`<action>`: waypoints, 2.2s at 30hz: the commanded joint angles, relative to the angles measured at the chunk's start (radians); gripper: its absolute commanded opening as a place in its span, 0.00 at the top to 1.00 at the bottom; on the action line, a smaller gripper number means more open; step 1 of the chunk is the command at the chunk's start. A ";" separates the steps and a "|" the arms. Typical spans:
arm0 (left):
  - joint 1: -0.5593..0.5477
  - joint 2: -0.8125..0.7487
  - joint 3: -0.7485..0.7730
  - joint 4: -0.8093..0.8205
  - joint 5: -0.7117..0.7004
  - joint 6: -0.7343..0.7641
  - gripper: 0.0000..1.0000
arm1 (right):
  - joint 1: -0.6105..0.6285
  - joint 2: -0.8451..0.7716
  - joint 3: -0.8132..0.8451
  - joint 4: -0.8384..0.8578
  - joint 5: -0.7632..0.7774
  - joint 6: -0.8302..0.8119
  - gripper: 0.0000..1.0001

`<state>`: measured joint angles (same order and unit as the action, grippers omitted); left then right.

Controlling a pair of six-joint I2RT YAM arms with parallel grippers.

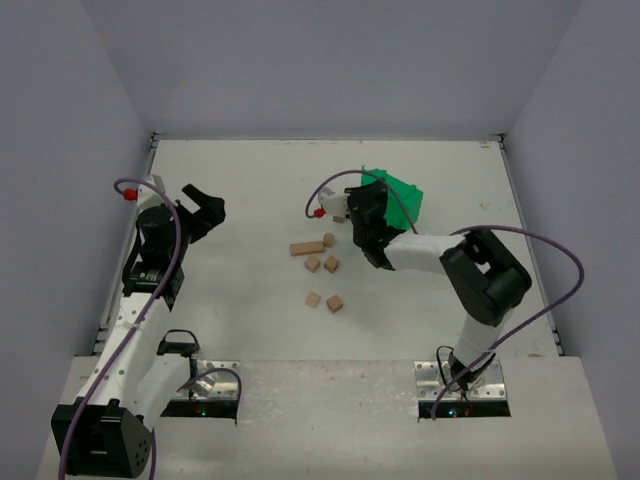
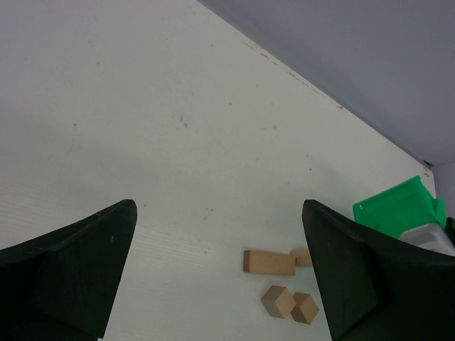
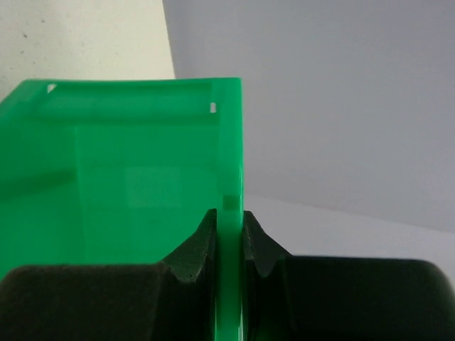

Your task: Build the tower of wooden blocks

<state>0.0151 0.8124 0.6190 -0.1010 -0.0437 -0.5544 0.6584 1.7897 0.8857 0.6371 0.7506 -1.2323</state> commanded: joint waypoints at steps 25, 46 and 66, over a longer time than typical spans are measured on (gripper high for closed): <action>0.008 -0.001 -0.015 0.058 0.005 -0.010 0.00 | -0.829 -0.148 0.259 -0.961 -0.465 1.671 1.00; 0.007 0.021 0.001 0.029 0.016 -0.030 0.00 | -0.855 -0.214 0.141 -0.979 -0.201 1.724 0.43; -0.332 0.402 0.228 -0.094 0.071 0.093 0.00 | -0.526 -0.725 -0.213 -0.747 -0.781 1.550 0.01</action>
<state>-0.1925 1.0853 0.7007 -0.1319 0.0409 -0.5473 0.0862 1.1125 0.7555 -0.2005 0.0552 0.3031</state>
